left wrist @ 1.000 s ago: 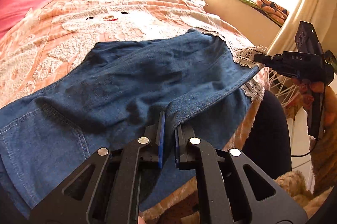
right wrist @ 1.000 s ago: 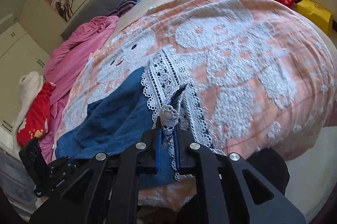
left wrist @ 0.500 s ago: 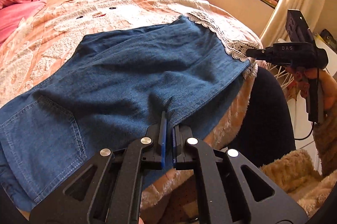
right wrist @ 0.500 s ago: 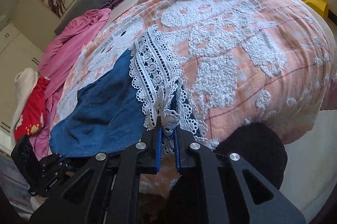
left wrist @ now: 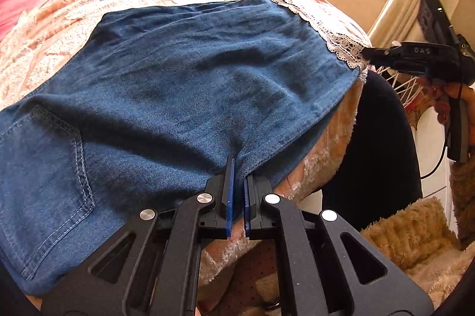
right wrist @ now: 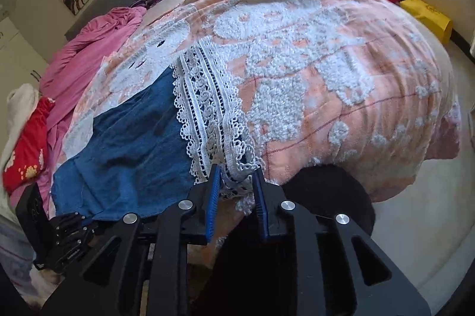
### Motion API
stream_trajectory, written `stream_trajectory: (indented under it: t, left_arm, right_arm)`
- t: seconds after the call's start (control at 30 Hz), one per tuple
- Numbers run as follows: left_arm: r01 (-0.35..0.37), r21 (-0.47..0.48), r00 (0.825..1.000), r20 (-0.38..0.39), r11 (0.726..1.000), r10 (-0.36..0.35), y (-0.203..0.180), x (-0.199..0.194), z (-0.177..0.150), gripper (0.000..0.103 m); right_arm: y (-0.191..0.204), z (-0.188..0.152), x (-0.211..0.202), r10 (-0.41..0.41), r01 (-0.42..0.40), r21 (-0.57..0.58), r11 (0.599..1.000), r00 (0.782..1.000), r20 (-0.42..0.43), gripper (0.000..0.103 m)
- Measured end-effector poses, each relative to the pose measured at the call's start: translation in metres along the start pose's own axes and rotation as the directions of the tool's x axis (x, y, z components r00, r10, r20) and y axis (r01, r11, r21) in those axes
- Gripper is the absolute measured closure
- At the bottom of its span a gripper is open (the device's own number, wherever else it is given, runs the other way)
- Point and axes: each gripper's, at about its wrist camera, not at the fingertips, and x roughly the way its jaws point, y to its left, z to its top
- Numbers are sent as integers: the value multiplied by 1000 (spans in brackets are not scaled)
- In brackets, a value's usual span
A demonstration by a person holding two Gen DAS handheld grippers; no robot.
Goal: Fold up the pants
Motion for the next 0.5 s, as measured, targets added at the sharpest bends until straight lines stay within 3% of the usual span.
stream_trajectory:
  t: [0.3,0.37,0.5]
  left_arm:
    - [-6,-4,1000,4,1000,6,-3,-1,-2,102]
    - [-8,-8,1000,1,1000,8,-4,-1,-3,101]
    - [8,-1,1000,-4,1000,-8,-8,0,-5,92]
  right_arm:
    - [62,12,-12,-124,156,-225,962,981,150,74]
    - [73,12,-5,-66,98,-273,957,990,125,67]
    - [76,7,28,-8,5,-284,959,1000,-9,67]
